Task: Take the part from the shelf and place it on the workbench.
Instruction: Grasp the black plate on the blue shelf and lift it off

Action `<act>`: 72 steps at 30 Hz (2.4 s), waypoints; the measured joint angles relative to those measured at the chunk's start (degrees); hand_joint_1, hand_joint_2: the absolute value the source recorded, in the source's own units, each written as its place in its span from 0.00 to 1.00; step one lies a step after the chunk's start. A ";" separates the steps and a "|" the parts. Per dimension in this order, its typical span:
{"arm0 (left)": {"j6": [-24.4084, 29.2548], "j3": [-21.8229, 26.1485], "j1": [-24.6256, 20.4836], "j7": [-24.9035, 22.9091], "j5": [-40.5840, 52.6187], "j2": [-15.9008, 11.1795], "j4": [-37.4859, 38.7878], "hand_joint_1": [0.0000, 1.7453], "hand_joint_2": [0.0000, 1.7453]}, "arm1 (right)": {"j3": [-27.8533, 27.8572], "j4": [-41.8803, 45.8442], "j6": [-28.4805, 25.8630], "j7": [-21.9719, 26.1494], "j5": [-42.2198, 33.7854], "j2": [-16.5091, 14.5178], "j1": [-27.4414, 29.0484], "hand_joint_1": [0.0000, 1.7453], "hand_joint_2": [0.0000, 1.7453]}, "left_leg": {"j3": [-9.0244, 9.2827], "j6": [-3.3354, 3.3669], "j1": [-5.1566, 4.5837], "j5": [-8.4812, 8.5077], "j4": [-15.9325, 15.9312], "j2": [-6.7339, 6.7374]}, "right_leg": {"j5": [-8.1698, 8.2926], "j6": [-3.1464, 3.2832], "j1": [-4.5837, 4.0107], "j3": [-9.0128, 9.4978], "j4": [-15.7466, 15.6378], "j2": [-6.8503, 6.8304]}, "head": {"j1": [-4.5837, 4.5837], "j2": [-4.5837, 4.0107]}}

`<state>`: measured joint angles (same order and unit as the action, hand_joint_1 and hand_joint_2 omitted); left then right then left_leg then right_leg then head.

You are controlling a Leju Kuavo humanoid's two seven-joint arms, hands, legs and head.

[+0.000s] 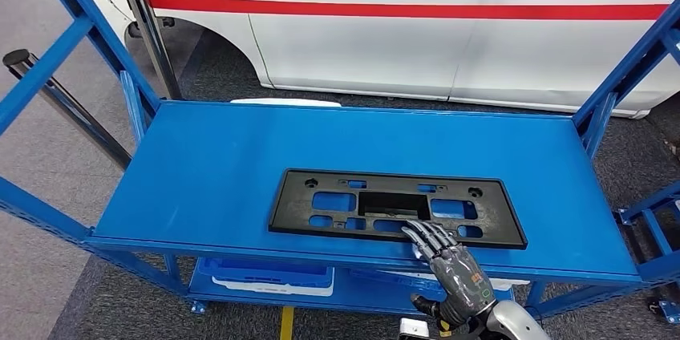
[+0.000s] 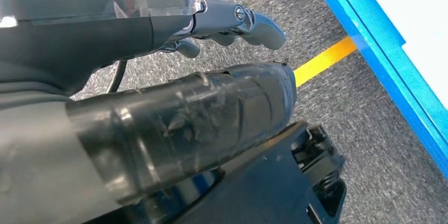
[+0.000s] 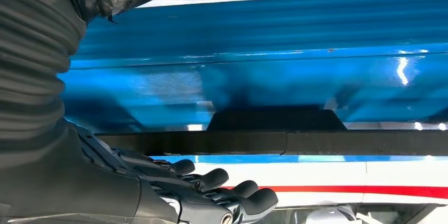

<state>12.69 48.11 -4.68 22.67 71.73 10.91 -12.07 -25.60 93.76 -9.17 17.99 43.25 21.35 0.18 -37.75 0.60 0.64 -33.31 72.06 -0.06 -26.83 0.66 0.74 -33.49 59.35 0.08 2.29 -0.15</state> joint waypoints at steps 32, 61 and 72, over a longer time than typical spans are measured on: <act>-1.84 -2.28 -1.84 -2.62 3.58 0.51 0.00 0.00 0.00 | -6.82 -1.57 20.14 3.00 -20.14 2.38 -22.41 0.00 1.00 | 0.04 0.31 -0.48 4.49 -4.51 -0.10 | 0.19 -0.24 0.18 -0.41 0.17 0.06 | -0.02 0.00; -2.02 -3.87 -2.52 -3.65 3.65 0.87 0.00 0.00 0.00 | -29.07 -14.01 29.08 -3.48 -30.44 3.18 -48.40 0.00 1.00 | -3.70 -0.09 -0.15 2.14 1.35 -0.25 | 1.47 -0.23 0.21 -1.66 -0.24 -0.20 | -0.02 0.00; -1.75 -3.87 -2.75 -3.84 3.50 0.87 0.00 0.00 0.00 | -34.09 -16.04 23.56 -3.36 -26.36 2.98 -48.67 0.00 1.00 | 2.79 2.33 -0.12 8.18 -13.24 -0.35 | -3.36 -2.72 0.46 -5.08 7.64 -0.06 | 0.09 0.00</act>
<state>10.93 44.24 -7.42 18.83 75.23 11.78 -12.07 -59.69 77.72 14.39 14.63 16.89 24.33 -48.49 -34.95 2.94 0.52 -25.12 58.82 -0.41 -30.19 -2.06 1.20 -38.57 66.99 0.02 2.38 -0.15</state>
